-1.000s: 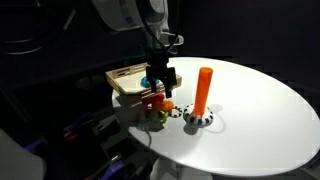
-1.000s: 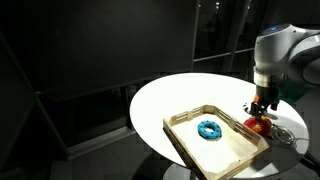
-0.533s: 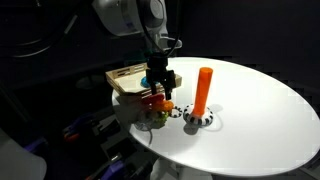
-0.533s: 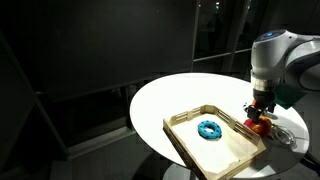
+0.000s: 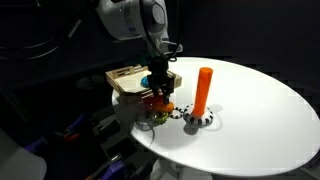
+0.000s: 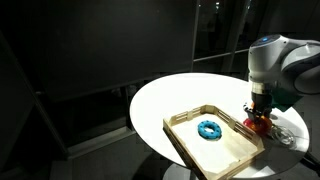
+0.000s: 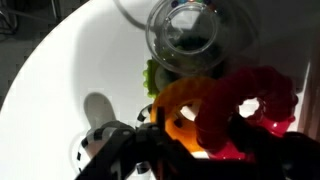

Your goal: Put the red ring on the table

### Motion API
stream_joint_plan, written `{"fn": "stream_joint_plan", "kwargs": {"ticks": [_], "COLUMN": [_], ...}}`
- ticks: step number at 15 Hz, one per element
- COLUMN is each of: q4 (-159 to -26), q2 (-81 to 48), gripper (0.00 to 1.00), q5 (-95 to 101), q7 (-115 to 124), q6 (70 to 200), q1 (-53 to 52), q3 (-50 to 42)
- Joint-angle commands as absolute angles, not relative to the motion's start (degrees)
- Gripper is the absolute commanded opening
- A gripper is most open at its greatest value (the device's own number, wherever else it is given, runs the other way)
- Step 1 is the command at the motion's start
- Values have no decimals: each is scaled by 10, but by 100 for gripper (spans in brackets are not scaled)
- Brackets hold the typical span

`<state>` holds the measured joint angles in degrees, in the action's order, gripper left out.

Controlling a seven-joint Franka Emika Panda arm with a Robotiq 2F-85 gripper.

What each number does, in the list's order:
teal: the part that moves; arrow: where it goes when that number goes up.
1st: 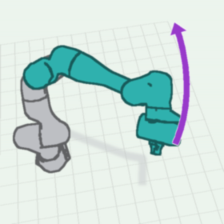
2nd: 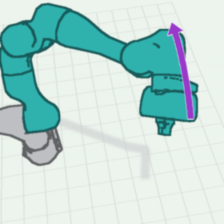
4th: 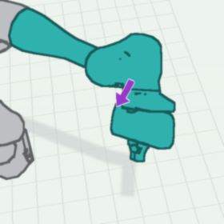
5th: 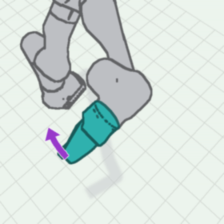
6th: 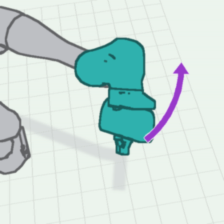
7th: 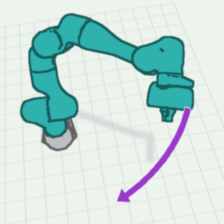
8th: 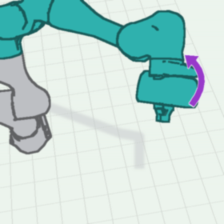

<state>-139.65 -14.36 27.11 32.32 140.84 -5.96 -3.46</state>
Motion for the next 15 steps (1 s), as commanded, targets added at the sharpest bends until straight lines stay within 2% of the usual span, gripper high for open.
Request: {"fn": "stream_joint_plan", "kwargs": {"ticks": [1, 4, 15], "q4": [-1384, -1383, -1387], "q2": [-152, -146, -70], "gripper": [34, 9, 10], "q5": [280, 277, 248], "q7": [339, 339, 335], "q6": [1410, 1405, 1396], "q1": [-72, -75, -67], "q3": [-46, -46, -29]}}
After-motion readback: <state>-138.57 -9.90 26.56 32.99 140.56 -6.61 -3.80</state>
